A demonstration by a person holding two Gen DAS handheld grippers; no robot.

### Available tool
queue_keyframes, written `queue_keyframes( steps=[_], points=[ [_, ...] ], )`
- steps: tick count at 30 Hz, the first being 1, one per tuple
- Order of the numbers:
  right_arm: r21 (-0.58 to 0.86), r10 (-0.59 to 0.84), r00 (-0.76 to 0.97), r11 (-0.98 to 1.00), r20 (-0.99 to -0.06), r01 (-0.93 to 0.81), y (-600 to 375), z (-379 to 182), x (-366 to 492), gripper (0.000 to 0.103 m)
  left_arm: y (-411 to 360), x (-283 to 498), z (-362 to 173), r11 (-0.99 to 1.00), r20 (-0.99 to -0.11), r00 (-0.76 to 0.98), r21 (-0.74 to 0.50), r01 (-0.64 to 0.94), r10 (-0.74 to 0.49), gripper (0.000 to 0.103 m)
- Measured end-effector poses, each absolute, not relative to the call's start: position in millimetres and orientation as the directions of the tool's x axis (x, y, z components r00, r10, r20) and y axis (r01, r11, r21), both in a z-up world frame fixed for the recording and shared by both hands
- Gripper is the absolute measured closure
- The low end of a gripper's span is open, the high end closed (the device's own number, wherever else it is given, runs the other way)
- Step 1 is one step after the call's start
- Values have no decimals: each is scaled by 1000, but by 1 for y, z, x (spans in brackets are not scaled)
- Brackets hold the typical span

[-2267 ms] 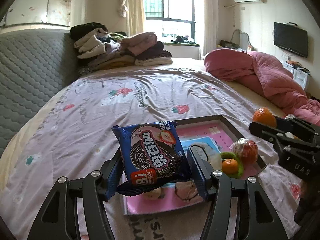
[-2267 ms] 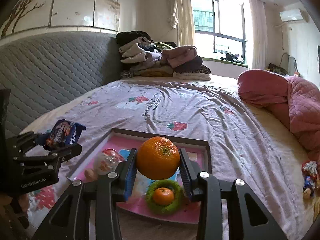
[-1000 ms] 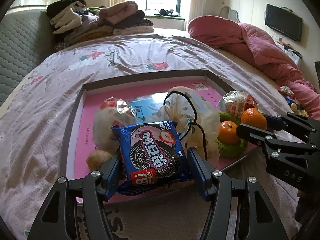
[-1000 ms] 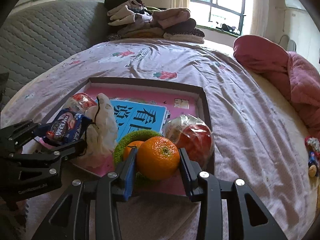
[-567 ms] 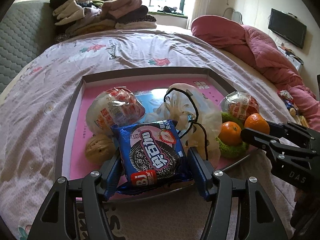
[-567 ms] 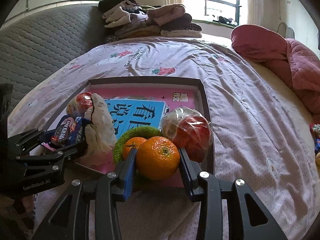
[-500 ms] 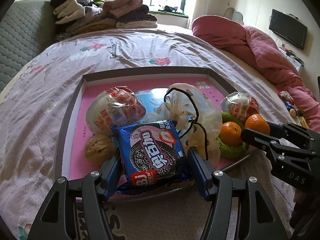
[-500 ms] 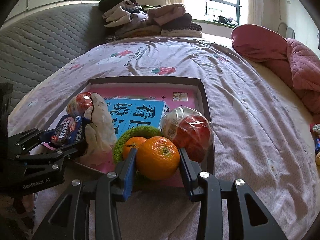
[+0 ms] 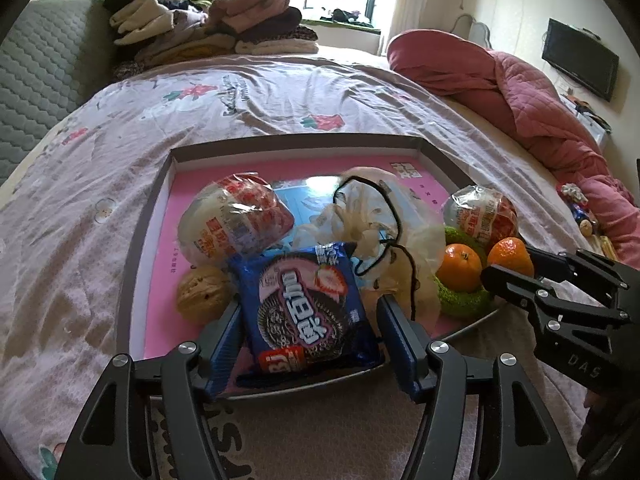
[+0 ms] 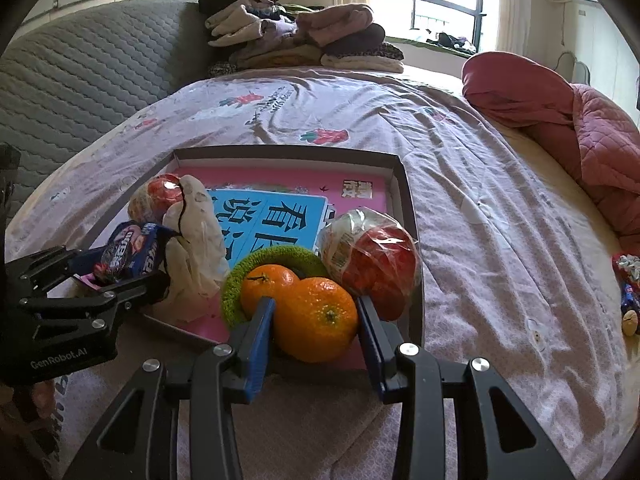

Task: Organize objects
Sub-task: 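Lower the cookie packet into the tray with the left gripper while the right lowers the orange beside the ring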

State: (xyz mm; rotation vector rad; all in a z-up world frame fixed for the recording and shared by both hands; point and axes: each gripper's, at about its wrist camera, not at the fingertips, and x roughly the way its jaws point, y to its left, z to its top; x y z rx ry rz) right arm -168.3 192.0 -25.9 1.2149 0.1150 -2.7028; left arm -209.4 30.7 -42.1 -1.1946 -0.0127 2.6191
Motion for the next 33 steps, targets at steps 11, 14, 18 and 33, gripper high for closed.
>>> queue_keyframes(
  steps=[11,14,18,33],
  points=[
    [-13,-117,-662,-982,-740,187,190,-20,-166,56,29,-206,-35,-966,-723,-647,-114,-234,242,33],
    [-13,-116,-663,-982,-739,187,190,-20,-166,56,29,-206,-34,-966,-722,-649,-110,-232,238,33],
    [-17,-112,-668,-983,-735,183,190,-19,-166,56,29,-205,-33,-967,-722,-651,-106,-231,234,33],
    [-33,-105,-692,-983,-714,182,190,-12,-165,53,28,-203,-29,-972,-721,-660,-83,-218,210,32]
  ],
)
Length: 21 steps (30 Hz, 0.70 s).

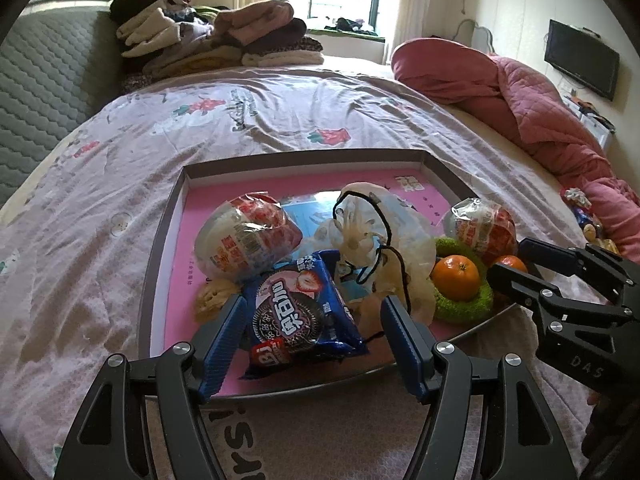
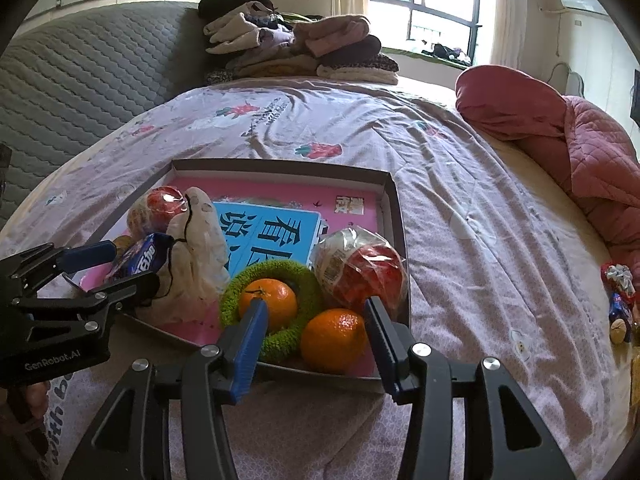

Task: Organize objects
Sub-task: 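Lower the cookie packet into the tray with the left gripper while the right lowers the orange beside the ring, then open both grippers and withdraw them from the tray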

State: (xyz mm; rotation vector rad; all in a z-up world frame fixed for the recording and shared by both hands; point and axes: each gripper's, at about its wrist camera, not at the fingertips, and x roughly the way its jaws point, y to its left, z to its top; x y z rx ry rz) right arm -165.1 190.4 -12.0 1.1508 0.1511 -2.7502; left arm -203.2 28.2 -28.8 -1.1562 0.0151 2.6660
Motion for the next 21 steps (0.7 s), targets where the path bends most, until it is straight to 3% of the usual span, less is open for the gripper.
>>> queue_keyframes(
  steps=[21],
  points=[
    [16,-160,-795,-982,-585,186,186,30,-122,47,15,-155,23,-988,-633,-760,-51,-147,146,27]
  ],
)
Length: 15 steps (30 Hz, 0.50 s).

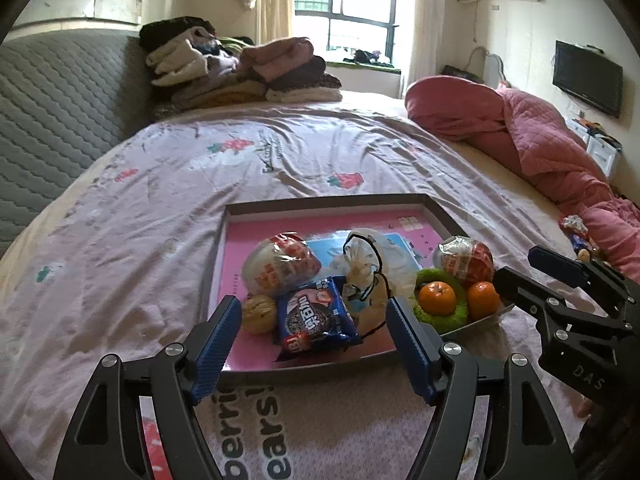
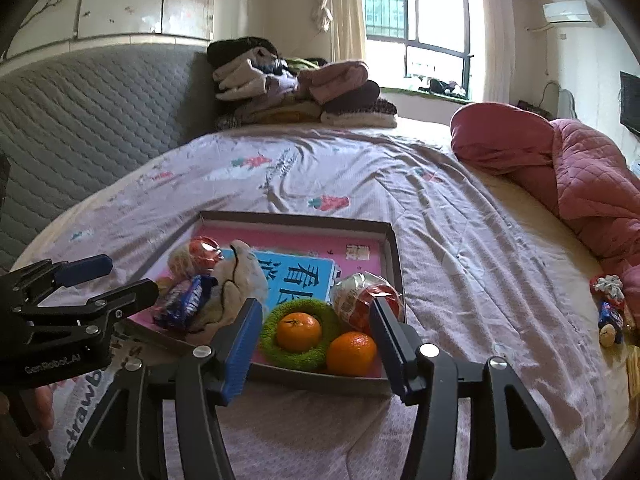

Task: Organize objects
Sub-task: 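Open both grippers and withdraw them from the tray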

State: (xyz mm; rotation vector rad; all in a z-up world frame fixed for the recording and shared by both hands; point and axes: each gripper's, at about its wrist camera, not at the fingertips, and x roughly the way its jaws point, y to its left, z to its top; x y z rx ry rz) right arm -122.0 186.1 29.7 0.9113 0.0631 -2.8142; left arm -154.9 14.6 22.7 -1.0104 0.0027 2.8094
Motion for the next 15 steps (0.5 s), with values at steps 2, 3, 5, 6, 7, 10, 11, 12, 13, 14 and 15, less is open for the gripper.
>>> queue_keyframes(
  steps=[2,3,5,6,7,10,11,12,13,14,15],
  points=[
    [18,-164,-802,-982,-574,188,185,33,-118,46,14,-150,26,-989,-625,-769,-43,-141,137,27],
    [17,-166,-805,-982,-569,190,184,34,-115,46,13,-147,28,-990,-621,-772,-43,-137,134,27],
    [18,-167,-811,-982,-561,189,184,35,-110,46,10,-140,30,-991,-614,-778,-51,-125,130,27],
    [23,-168,-813,-982,-557,187,185,35,-107,46,8,-137,30,-991,-614,-779,-57,-120,129,27],
    [34,-175,-812,-982,-557,188,186,35,-104,46,8,-134,30,-991,-616,-777,-57,-120,129,27],
    [45,-186,-812,-980,-553,194,184,34,-97,46,7,-127,27,-994,-620,-778,-31,-107,103,27],
    [43,-188,-813,-979,-551,197,183,34,-95,46,7,-124,25,-994,-622,-777,-27,-104,98,27],
    [44,-193,-813,-978,-549,202,182,34,-92,46,5,-121,23,-995,-627,-773,-27,-100,95,27],
    [43,-197,-814,-977,-546,207,180,35,-90,46,3,-119,20,-995,-631,-770,-30,-94,92,27],
    [41,-196,-817,-977,-543,208,179,35,-88,46,0,-117,17,-996,-636,-766,-34,-88,89,27],
    [39,-196,-819,-977,-540,209,178,35,-86,46,-3,-114,14,-996,-641,-763,-38,-79,85,27]
  ],
)
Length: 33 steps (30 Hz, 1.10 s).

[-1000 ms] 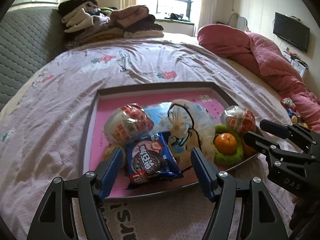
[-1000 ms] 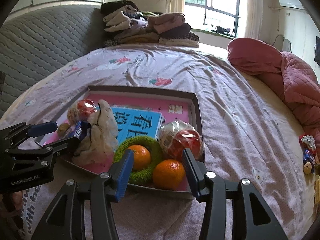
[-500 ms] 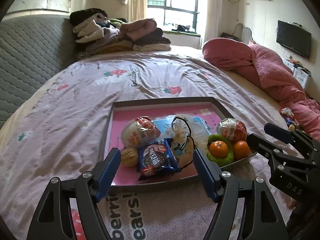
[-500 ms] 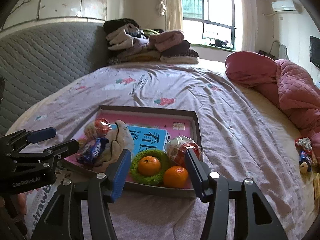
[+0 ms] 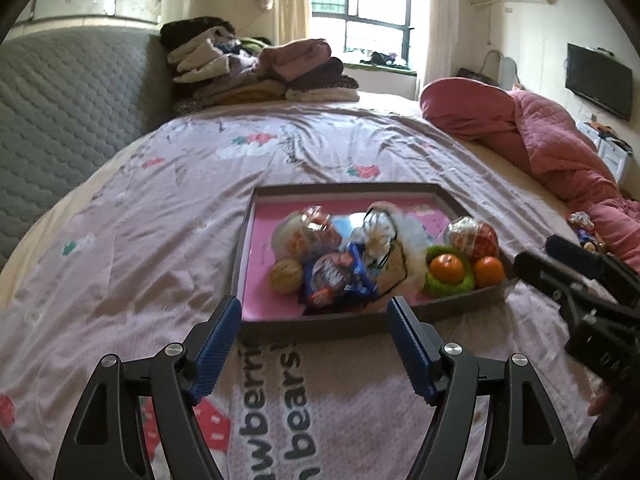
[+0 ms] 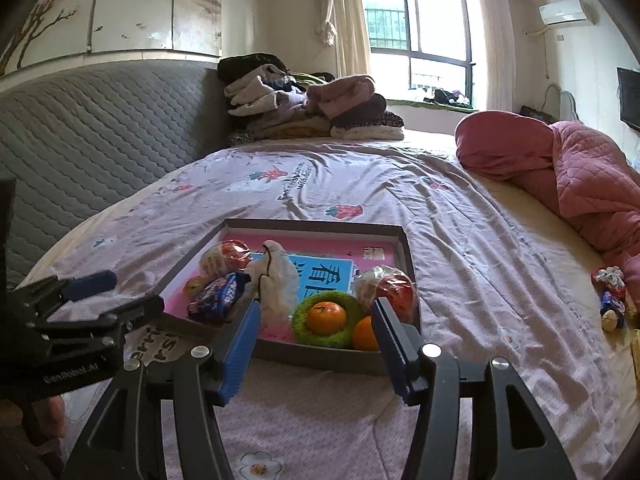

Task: Organize objects
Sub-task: 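Open both grippers and withdraw them from the tray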

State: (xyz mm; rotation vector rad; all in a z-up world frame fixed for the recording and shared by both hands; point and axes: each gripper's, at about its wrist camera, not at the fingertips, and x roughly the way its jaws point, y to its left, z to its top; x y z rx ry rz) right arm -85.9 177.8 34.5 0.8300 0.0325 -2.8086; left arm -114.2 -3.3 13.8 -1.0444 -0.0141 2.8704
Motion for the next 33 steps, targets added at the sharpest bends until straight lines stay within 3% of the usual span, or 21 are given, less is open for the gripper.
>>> queue_keyframes(
  steps=[33],
  points=[
    [35,-160,-792,-984,-589,173,163,-8,-48,46,-3,-63,-21,-998,-627,-776,-44,-50,66,27]
  ],
)
